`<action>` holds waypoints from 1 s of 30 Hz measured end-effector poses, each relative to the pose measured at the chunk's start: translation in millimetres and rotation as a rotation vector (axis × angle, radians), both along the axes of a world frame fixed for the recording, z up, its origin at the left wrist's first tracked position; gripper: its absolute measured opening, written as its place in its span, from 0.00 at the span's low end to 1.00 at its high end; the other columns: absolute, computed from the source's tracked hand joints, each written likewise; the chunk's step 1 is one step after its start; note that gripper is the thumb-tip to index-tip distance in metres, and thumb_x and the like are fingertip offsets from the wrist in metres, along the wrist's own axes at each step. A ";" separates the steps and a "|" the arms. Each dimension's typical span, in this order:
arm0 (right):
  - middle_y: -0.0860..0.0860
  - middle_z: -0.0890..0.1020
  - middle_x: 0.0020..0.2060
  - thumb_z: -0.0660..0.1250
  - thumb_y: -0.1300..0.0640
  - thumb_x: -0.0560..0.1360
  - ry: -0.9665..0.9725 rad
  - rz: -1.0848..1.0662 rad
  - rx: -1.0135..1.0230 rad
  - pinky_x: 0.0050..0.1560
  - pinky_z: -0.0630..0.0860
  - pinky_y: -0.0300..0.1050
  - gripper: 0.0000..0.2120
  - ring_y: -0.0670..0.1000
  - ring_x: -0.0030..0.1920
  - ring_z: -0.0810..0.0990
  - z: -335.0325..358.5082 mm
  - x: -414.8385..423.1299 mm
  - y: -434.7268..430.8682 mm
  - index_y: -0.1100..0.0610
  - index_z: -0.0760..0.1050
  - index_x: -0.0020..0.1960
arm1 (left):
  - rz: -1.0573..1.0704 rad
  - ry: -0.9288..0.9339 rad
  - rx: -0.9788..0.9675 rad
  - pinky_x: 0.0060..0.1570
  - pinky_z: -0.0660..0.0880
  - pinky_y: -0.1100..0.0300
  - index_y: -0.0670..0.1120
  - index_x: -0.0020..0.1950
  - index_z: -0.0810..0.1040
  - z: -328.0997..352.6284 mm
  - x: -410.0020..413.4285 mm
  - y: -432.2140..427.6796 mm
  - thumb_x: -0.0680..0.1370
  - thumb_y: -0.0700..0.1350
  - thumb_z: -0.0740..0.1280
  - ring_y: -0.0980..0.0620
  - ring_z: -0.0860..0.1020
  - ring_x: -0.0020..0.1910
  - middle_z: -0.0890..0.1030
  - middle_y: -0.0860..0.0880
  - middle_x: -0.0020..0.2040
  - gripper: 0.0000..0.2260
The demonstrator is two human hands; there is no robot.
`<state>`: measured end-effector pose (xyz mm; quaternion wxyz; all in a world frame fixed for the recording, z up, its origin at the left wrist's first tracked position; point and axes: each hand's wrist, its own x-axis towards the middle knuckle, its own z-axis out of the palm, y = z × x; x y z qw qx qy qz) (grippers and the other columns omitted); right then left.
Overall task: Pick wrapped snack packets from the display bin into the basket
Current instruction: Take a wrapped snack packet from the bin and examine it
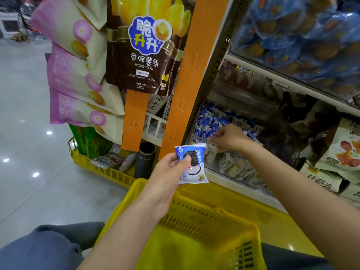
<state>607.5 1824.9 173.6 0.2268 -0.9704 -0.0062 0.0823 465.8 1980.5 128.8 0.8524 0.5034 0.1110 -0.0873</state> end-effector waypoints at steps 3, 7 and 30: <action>0.58 0.83 0.44 0.68 0.51 0.74 0.038 0.036 -0.060 0.55 0.77 0.52 0.11 0.56 0.48 0.82 2.6 3.9 1.1 0.60 0.79 0.41 | 0.008 -0.004 0.001 0.42 0.77 0.61 0.47 0.54 0.75 -0.4 0.9 0.9 0.77 0.44 0.65 0.59 0.82 0.38 0.84 0.49 0.43 0.06; 0.60 0.83 0.46 0.64 0.51 0.77 0.113 -0.004 0.059 0.45 0.78 0.43 0.16 0.52 0.41 0.83 5.7 1.8 -7.7 0.65 0.77 0.53 | 0.018 -0.015 -0.004 0.44 0.78 0.60 0.48 0.52 0.75 1.7 2.6 0.8 0.77 0.44 0.65 0.58 0.83 0.39 0.83 0.49 0.43 0.05; 0.50 0.80 0.33 0.67 0.63 0.74 0.031 0.137 0.814 0.30 0.74 0.32 0.06 0.40 0.32 0.77 -45.7 -137.8 -23.5 0.54 0.77 0.40 | -0.067 -0.205 0.378 0.33 0.76 0.66 0.43 0.45 0.76 -31.1 -15.6 -29.5 0.78 0.45 0.63 0.58 0.81 0.38 0.81 0.48 0.38 0.07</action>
